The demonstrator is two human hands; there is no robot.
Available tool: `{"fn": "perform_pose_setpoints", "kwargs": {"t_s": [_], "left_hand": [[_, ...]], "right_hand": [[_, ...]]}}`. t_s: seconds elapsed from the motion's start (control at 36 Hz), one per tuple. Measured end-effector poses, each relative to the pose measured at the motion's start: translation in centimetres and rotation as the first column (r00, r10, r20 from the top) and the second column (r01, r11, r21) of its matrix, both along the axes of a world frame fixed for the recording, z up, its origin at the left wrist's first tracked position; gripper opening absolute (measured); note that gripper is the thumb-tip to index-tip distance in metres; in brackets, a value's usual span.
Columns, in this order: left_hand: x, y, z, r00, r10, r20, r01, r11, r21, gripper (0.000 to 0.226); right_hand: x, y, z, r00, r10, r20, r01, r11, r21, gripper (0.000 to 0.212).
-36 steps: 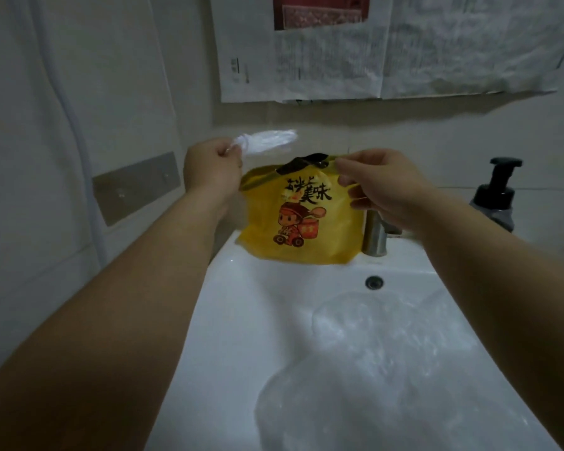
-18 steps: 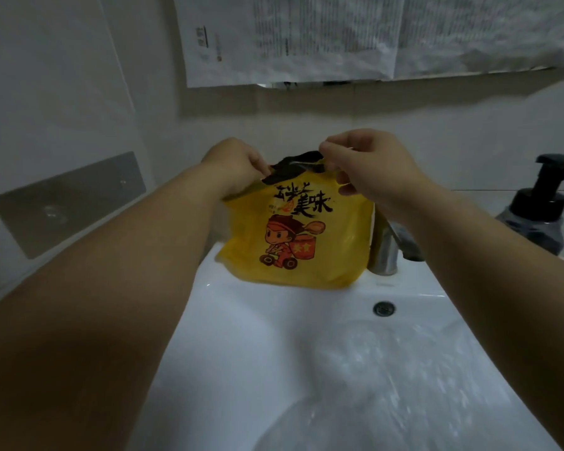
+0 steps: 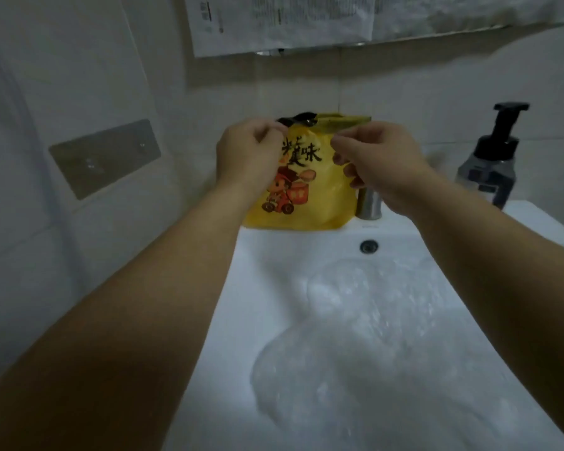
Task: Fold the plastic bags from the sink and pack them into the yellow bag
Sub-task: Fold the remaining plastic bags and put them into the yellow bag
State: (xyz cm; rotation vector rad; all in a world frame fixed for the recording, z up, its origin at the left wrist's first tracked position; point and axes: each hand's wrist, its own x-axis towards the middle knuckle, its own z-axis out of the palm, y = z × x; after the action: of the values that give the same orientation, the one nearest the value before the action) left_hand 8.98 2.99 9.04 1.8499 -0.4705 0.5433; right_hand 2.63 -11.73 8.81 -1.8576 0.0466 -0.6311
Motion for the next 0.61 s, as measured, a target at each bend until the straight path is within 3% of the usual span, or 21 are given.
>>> {"fn": "perform_pose_setpoints", "kwargs": {"t_s": [0.11,0.19,0.25,0.31,0.39,0.47,0.53,0.56,0.61], "left_hand": [[-4.2,-0.5,-4.2,0.977,-0.118,-0.180,0.127,0.991,0.040,0.024],[-6.8,-0.6,-7.1,0.927,-0.148,-0.344,0.219,0.959,0.180,0.015],[-8.5,-0.6,-9.3,0.877,-0.103,-0.470,0.304,0.876,0.375,0.018],[-9.8,-0.2,-11.2,0.830,-0.037,-0.557,0.391,0.750,0.534,0.037],[-11.3,1.1,-12.9,0.760,0.083,-0.645,0.490,0.579,0.652,0.067],[-11.7,2.0,-13.6,0.759,0.149,-0.634,0.514,0.462,0.723,0.056],[-11.5,2.1,-13.8,0.793,0.109,-0.600,0.470,0.518,0.715,0.039],[-11.2,1.9,-13.8,0.802,0.066,-0.594,0.433,0.621,0.653,0.027],[-10.9,1.2,-13.4,0.797,-0.067,-0.601,0.346,0.865,0.363,0.013]], "right_hand": [[-3.7,0.2,-3.2,0.995,-0.001,-0.095,-0.001,1.000,-0.020,0.012],[-6.1,0.1,-5.3,0.983,-0.021,-0.183,0.014,0.999,-0.042,0.013],[-7.7,0.2,-7.0,0.969,-0.028,-0.244,0.014,0.998,-0.061,0.011],[-8.8,0.4,-8.7,0.948,-0.019,-0.317,-0.008,0.996,-0.085,0.009],[-10.1,0.7,-11.0,0.882,-0.001,-0.472,-0.069,0.989,-0.130,0.009],[-10.9,0.8,-12.5,0.797,0.033,-0.603,-0.167,0.972,-0.167,0.026],[-11.2,1.2,-13.2,0.735,0.057,-0.676,-0.247,0.951,-0.188,0.041],[-11.2,1.2,-13.4,0.717,0.078,-0.693,-0.268,0.948,-0.171,0.050],[-11.1,1.1,-13.7,0.700,0.152,-0.697,-0.273,0.960,-0.065,0.070]]}}
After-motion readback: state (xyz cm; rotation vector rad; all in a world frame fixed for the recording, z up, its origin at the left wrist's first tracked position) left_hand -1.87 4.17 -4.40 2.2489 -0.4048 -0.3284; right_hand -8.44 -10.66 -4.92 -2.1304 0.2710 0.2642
